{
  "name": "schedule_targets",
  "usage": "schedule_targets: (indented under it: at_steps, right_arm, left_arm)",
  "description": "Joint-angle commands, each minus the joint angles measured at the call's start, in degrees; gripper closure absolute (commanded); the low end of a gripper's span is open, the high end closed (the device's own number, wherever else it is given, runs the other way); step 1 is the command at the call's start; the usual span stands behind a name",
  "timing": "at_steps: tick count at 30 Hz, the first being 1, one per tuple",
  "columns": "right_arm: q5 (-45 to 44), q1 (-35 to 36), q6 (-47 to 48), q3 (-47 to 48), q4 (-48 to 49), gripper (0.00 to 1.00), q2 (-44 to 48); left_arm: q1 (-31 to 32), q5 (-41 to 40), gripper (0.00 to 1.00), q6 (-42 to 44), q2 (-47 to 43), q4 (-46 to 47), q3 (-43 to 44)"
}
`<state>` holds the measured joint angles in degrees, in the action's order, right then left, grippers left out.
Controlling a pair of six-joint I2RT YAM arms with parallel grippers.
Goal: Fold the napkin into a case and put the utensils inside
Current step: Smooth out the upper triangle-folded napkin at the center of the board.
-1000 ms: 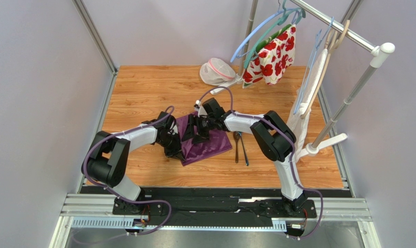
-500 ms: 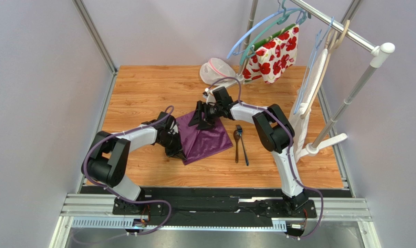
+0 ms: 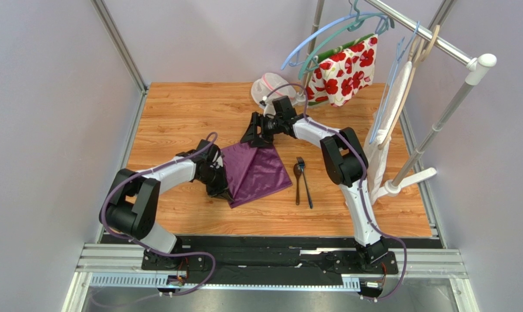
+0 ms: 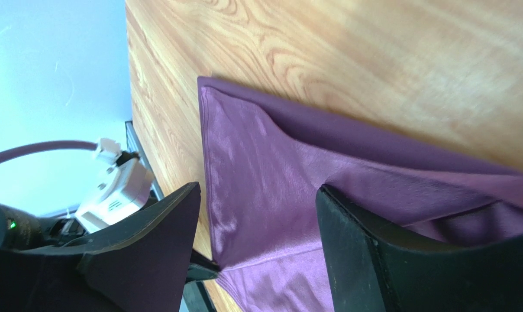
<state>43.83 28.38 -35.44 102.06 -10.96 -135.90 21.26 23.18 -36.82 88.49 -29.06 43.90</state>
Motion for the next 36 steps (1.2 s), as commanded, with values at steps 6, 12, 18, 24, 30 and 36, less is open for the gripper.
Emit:
schedule_targets:
  at_steps: [6, 12, 18, 24, 30, 36]
  right_arm:
    - [-5.87, -1.4, 3.98, 4.29, -7.58, 0.3, 4.32]
    - [-5.43, -1.75, 3.89, 4.37, -7.58, 0.32, 4.15]
    - [-3.85, -3.15, 2.75, 6.13, -7.5, 0.39, 2.57]
    - [-2.79, -3.33, 1.87, 7.8, -6.36, 0.42, 1.25]
    - [-2.7, -3.95, 1.08, 10.96, -6.09, 0.43, -2.79]
    - [-2.88, -5.0, 0.72, 14.3, -5.91, 0.43, -6.92]
  left_arm:
    - [-5.07, -1.21, 0.91, 2.89, -5.87, -5.92, 11.55]
    - [-9.13, -1.38, 0.94, 3.77, 0.8, -6.36, 20.34]
    - [-11.23, -2.0, 0.95, 2.45, 9.67, -3.29, 25.27]
    - [-13.34, -2.79, 0.96, 2.19, 16.53, -1.53, 27.82]
    - [-14.57, -6.2, 0.96, 1.84, 19.27, -1.53, 27.91]
    - [-14.66, -8.94, 0.96, 2.28, 20.32, -5.13, 29.66]
